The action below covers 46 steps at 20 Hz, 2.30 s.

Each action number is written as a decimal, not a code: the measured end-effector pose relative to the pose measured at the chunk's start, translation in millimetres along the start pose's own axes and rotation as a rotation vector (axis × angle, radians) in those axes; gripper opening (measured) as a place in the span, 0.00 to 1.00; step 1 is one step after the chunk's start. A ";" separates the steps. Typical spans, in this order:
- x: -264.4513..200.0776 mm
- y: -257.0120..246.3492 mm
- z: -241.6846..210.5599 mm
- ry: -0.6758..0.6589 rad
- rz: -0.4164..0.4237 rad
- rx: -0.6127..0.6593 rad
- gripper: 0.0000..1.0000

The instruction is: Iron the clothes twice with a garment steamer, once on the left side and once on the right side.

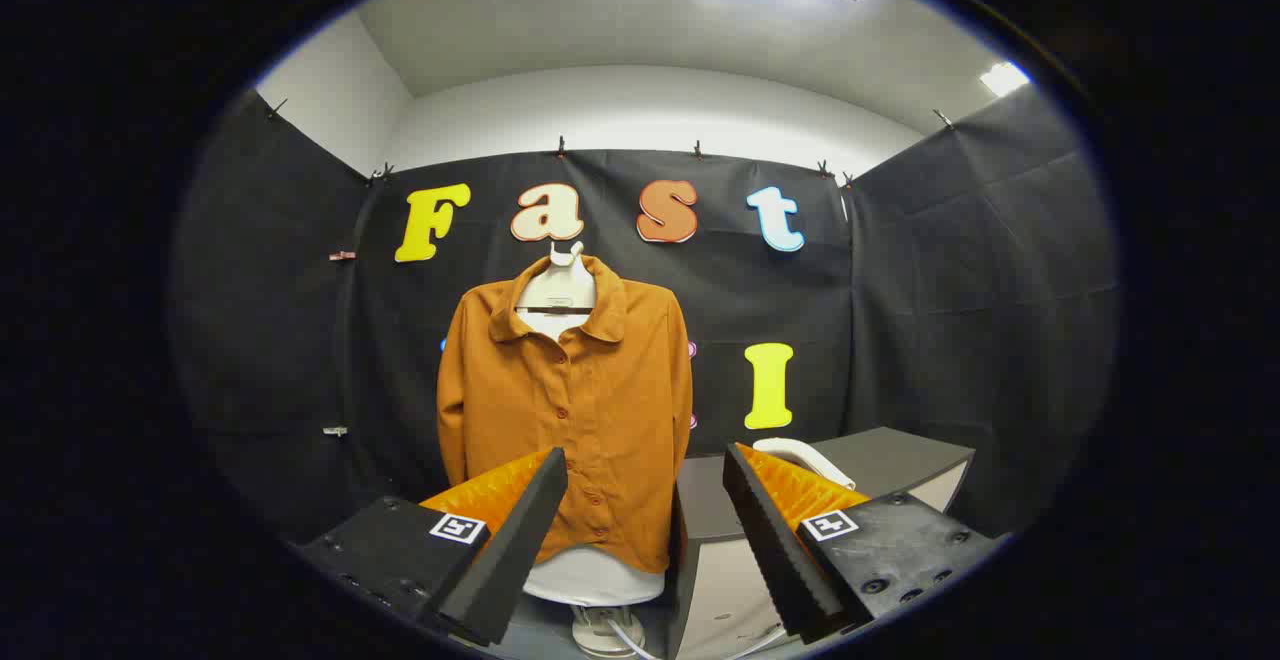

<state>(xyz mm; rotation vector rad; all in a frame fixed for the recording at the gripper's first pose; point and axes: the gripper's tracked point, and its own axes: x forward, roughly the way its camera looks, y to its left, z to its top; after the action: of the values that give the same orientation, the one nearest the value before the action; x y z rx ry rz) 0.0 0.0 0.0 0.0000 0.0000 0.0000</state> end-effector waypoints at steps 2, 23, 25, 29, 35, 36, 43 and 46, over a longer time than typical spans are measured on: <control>0.7 -0.6 0.0 0.001 -0.001 -0.020 0.99; 9.2 4.5 13.0 -0.011 0.033 0.015 0.99; 7.8 2.3 14.2 -0.013 0.022 0.020 0.99; 3.0 1.7 19.8 -0.024 0.003 -0.003 0.99; 0.7 -2.6 25.3 -0.033 -0.039 -0.029 0.99; 2.0 -6.0 24.8 -0.028 -0.056 -0.033 0.99; 27.3 -53.2 13.1 0.039 -0.150 -0.080 0.98; 53.3 -85.2 5.4 0.061 -0.179 -0.122 0.98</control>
<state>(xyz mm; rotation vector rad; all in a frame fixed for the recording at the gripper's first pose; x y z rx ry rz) 53.3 -85.2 5.4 -0.1220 0.0612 -0.1789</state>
